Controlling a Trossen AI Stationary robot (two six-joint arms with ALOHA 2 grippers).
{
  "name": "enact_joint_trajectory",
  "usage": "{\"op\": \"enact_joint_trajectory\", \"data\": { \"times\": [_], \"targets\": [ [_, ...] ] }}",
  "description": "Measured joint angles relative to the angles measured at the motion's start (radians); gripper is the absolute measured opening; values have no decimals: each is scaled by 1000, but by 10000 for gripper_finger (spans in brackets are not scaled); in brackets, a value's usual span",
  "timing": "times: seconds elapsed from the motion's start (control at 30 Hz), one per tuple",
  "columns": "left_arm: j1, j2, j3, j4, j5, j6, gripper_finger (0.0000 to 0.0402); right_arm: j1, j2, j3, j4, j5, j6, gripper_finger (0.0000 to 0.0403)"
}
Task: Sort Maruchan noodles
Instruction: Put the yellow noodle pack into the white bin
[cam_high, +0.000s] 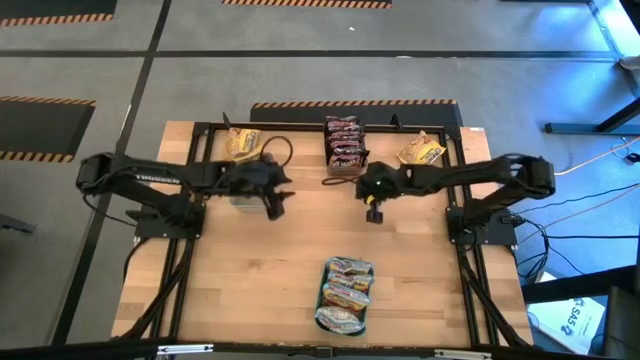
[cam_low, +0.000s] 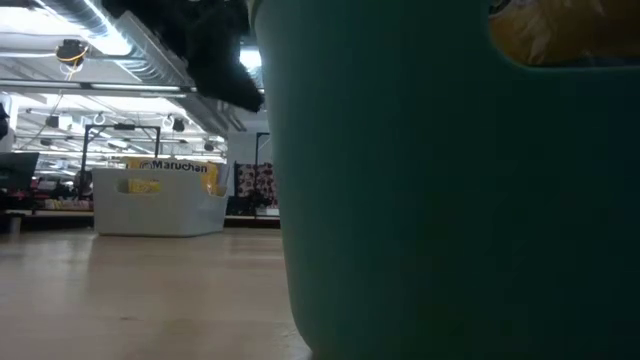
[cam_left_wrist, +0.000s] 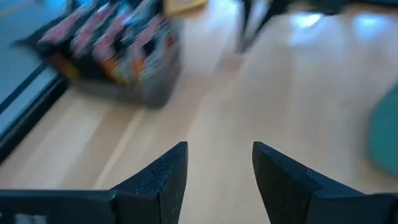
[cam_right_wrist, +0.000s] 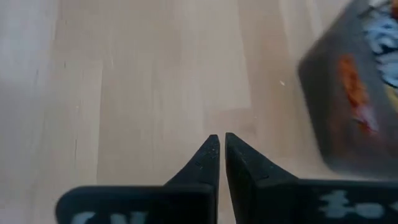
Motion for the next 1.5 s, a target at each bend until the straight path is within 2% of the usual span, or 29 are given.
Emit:
{"op": "enact_joint_trajectory", "data": {
  "times": [0.27, 0.47, 0.67, 0.83, 1.07, 1.2, 1.33, 1.5],
  "targets": [
    [-95, 0, -190, 479, 0, 26, 174, -113, -174, -21, -178, -25, 0, 12],
    [-106, 0, -280, 607, 0, -4, 174, -232, -298, -21, -387, -58, 61, 12],
    [-106, 0, -294, 623, 0, -16, 174, -391, -346, -21, -488, 166, 229, 12],
    [-106, 0, -294, 623, 0, 6, 174, -514, -346, -22, -525, 272, 290, 12],
    [-100, 0, -294, 623, -3, 31, 174, -677, -332, -22, -402, 285, 264, 12],
    [-100, 0, -294, 623, -26, 30, 174, -768, -256, -22, -289, 224, 211, 12],
    [-100, 0, -294, 622, -28, 15, 174, -835, -147, -22, -217, 209, 186, 12],
    [-100, 0, -293, 622, -31, 0, 174, -866, -15, -22, -162, 149, 149, 12]
  ]
}}
